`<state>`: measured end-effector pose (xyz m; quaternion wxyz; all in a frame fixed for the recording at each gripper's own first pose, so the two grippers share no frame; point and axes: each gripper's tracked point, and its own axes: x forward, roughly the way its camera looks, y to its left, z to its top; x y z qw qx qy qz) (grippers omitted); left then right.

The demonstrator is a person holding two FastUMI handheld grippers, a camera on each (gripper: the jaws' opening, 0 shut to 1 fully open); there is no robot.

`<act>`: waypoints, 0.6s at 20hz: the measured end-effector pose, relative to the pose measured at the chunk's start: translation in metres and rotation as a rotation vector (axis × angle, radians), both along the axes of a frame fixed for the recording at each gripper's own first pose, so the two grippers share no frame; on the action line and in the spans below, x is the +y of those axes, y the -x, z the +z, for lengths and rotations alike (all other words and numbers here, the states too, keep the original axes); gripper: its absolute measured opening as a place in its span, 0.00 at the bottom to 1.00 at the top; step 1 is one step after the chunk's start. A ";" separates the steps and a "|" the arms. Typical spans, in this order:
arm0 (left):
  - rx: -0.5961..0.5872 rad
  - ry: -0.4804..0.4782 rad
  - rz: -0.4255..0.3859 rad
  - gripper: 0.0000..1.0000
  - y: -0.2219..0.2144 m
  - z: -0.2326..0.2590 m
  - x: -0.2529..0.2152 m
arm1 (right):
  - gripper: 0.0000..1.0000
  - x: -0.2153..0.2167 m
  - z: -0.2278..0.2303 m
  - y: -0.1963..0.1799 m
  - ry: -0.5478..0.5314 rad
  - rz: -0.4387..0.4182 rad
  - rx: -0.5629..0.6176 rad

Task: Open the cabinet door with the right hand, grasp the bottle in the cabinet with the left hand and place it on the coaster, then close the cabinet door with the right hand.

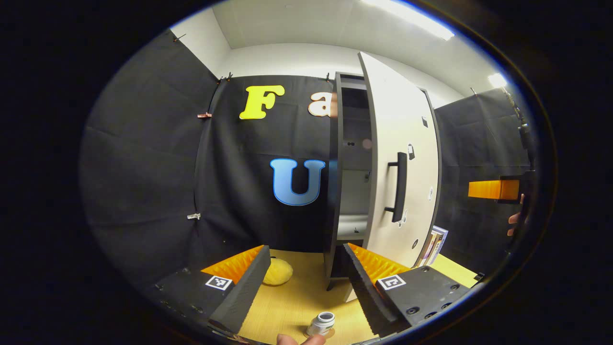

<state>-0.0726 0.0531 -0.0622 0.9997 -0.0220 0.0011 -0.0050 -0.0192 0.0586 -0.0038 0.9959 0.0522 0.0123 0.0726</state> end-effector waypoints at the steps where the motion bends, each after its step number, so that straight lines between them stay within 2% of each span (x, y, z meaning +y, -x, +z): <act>1: 0.002 -0.003 0.001 0.95 0.000 0.001 0.000 | 0.97 -0.001 -0.004 0.000 0.001 -0.002 0.004; 12: 0.000 -0.062 0.005 0.95 -0.008 0.022 -0.026 | 0.97 -0.006 -0.013 0.008 0.068 -0.017 -0.020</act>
